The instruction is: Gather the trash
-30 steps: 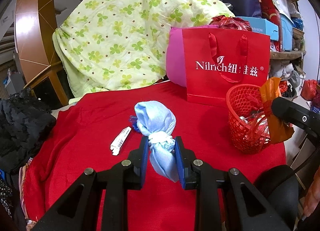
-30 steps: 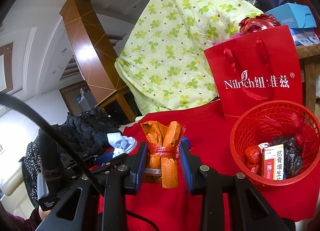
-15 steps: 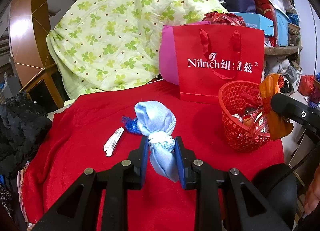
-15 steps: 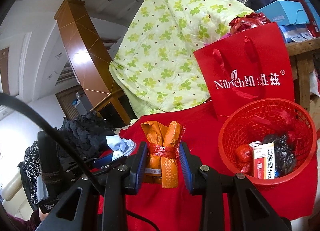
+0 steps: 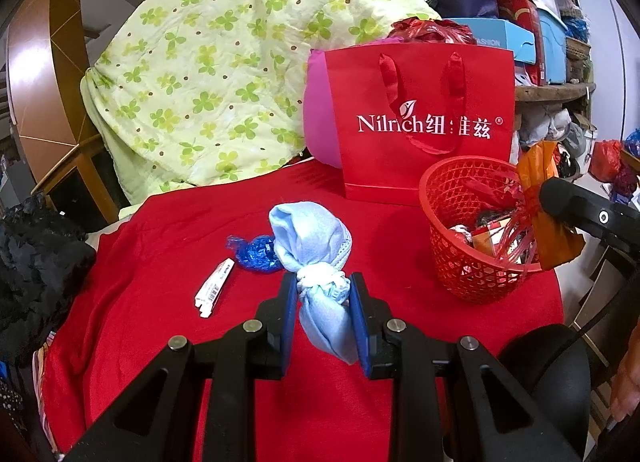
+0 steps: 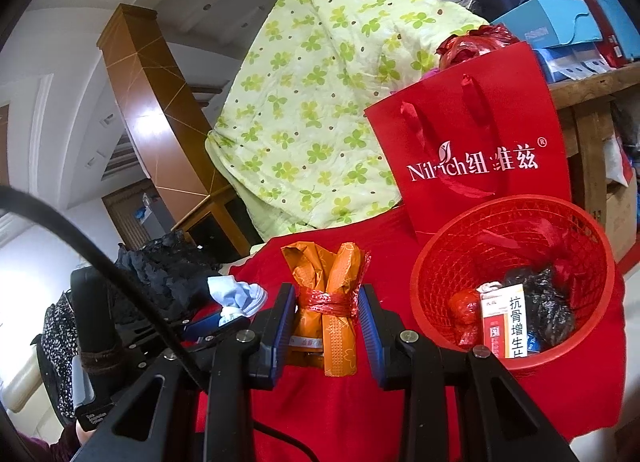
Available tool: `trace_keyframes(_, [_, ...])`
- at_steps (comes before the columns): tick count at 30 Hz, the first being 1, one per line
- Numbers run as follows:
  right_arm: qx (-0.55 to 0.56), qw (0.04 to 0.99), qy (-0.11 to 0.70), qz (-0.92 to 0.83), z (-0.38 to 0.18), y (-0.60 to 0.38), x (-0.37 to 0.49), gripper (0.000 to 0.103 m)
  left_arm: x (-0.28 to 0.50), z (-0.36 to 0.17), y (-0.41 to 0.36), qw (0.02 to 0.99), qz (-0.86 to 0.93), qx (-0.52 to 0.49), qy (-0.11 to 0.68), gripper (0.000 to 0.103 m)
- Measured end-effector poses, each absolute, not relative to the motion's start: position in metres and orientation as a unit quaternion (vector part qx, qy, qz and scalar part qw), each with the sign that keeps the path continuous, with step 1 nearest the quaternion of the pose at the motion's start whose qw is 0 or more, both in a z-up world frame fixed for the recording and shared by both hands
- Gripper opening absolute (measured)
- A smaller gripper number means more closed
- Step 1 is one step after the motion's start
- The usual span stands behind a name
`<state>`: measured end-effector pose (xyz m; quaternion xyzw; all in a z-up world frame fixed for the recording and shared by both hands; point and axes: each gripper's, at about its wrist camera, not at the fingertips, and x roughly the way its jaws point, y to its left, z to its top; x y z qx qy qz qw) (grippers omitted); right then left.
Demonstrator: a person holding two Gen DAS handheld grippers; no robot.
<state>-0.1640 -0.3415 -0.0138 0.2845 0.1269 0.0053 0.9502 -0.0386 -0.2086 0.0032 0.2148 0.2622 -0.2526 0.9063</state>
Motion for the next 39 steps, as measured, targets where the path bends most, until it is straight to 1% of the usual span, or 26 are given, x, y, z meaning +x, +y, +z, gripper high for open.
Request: trace_keyframes(39, [0.325,0.939,0.107,-0.038,-0.028,-0.388,-0.193,0.035,-0.059,-0.001,-0.264,0.884,-0.296,0.257,0.255,0.028])
